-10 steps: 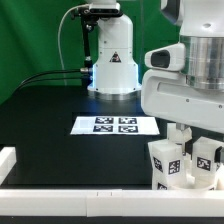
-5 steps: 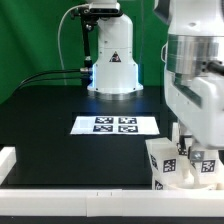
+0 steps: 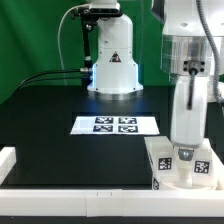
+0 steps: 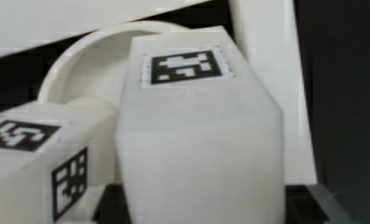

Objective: Assemble stool

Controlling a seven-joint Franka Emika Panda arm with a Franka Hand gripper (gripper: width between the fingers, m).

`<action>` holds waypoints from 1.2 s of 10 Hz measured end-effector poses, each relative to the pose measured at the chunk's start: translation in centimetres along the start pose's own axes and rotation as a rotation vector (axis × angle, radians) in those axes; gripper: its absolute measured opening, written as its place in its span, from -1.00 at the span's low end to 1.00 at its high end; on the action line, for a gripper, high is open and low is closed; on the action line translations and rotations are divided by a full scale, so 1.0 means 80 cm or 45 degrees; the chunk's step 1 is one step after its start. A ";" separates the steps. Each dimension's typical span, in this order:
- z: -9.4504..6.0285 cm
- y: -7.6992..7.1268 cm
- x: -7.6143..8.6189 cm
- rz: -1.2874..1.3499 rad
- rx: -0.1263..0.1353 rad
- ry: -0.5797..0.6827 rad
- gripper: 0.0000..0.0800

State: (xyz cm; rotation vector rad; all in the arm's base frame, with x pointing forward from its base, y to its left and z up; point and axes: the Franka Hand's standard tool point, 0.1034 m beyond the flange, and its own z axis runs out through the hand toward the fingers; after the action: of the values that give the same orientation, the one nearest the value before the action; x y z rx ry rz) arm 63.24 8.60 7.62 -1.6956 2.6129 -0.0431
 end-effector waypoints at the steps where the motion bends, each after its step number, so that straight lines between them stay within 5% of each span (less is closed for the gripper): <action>1: 0.001 0.005 -0.007 0.058 0.026 -0.012 -0.14; 2: 0.006 0.011 -0.025 0.073 0.079 -0.028 -0.14; 4: 0.008 0.011 -0.025 -0.032 0.113 -0.015 -0.15; 5: 0.008 0.011 -0.025 -0.033 0.114 -0.014 -0.15; 7: 0.000 0.007 -0.024 -0.252 0.118 -0.010 0.53; 9: -0.021 -0.002 -0.024 -0.626 0.142 -0.021 0.61; 12: -0.032 0.001 -0.030 -1.013 0.128 -0.009 0.62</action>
Offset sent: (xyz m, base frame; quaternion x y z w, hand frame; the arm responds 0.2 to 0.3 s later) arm 0.0000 0.0000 0.0000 0.0000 0.0000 0.0650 0.9979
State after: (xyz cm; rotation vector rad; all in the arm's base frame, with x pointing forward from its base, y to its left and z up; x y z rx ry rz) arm 64.04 10.81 10.22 -2.5349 1.7216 -0.1751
